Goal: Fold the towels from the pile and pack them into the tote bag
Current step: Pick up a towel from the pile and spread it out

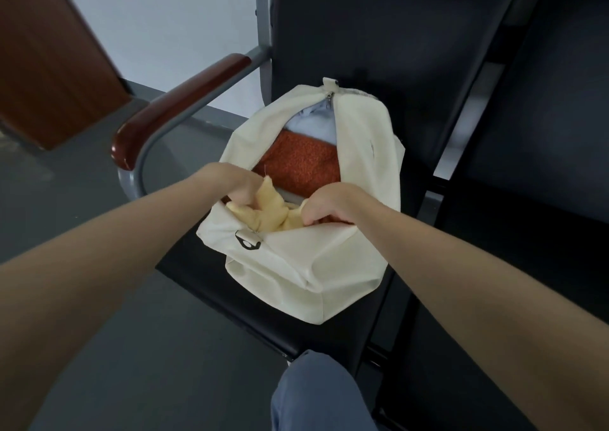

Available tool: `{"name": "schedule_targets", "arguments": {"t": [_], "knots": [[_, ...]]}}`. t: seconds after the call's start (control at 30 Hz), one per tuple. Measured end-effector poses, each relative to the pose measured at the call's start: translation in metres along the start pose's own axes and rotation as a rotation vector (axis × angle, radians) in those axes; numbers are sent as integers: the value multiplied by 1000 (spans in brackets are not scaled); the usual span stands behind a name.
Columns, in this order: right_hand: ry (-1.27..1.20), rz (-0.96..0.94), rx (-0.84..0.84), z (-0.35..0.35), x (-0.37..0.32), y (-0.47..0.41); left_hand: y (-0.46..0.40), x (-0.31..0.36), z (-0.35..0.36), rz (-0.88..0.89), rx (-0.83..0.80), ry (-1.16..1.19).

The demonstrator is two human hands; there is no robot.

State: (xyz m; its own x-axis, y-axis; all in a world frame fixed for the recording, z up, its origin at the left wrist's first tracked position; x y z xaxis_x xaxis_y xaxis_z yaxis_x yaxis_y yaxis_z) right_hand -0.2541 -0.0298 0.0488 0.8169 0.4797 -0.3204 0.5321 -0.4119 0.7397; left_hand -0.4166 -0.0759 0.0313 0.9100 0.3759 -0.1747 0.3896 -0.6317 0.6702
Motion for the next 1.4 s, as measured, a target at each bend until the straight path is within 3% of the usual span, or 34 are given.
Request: {"name": "schedule_targets", "arguments": {"t": [0.1,0.2,0.3,0.37,0.43,0.5,0.57,0.67,0.77,0.87,0.93,1.13,1.4], "knots": [[138,-26,68,11,-6,-14,-4,4,15,-81,96,-189],[30,-43,352,20,-4,-27,1,5,22,-162,302,-393],[186,-133,547,15,1,-22,6,3,13,-190,339,-425],[311,-222,507,8,6,-16,10,2,5,-179,357,-415],[387,-269,325,3,15,-16,13,3,2,-117,389,-366],[420,-303,192,2,22,-12,14,7,6,32,416,-245],[415,-302,165,6,26,-2,14,13,16,214,431,-29],[458,-278,286,16,28,11,13,22,36,383,261,206],[585,-310,531,28,28,21,10,32,52,393,82,168],[699,-375,602,39,40,29,18,34,48,375,28,275],[654,-413,558,43,56,38,27,33,39,321,85,391],[603,-389,547,52,118,92,69,58,23,277,478,522],[412,-74,541,81,257,198,130,201,7,460,601,591]]}}
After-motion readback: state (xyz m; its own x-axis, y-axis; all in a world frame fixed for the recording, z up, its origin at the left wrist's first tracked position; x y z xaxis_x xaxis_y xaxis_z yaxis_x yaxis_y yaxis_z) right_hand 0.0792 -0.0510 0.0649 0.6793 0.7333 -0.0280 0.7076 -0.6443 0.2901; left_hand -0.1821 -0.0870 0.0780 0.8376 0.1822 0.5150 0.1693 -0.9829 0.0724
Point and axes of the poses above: each hand's wrist, its own y-axis away from the middle knuckle, its own z-axis out of the palm, x = y × z, the point moved 1 cm from there along -y, towards the middle knuckle, and after that the axes turned 1 degree about -x, right-handed, at the moved point
